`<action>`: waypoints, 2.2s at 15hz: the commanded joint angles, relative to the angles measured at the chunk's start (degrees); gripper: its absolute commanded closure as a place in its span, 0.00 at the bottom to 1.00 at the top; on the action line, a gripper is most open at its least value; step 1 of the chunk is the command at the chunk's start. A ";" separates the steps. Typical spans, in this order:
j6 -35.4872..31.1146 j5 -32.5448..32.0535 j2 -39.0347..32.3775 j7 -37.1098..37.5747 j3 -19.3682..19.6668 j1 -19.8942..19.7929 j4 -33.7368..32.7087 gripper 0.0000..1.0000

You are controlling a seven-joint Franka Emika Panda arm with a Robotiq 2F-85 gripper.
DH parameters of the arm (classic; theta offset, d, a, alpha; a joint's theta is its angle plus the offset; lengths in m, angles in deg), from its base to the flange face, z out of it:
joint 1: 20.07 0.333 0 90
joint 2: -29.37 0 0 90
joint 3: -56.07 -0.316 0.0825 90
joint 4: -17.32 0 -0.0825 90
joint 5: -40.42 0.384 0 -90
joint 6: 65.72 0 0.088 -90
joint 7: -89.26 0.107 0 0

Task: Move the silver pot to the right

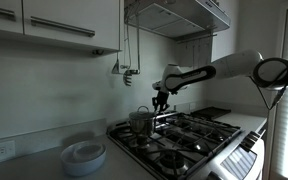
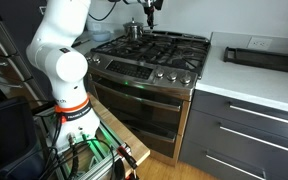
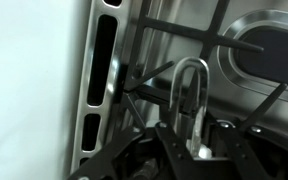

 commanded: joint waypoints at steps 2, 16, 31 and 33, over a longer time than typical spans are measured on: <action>1.02 -1.10 0.20 -1.52 0.45 -0.16 -0.04 0.92; -1.25 -1.76 2.96 0.92 4.72 -0.55 3.77 0.92; -1.62 -2.60 2.95 5.43 5.77 -0.65 3.87 0.69; -1.44 -3.28 2.79 5.90 6.36 -0.62 3.72 0.92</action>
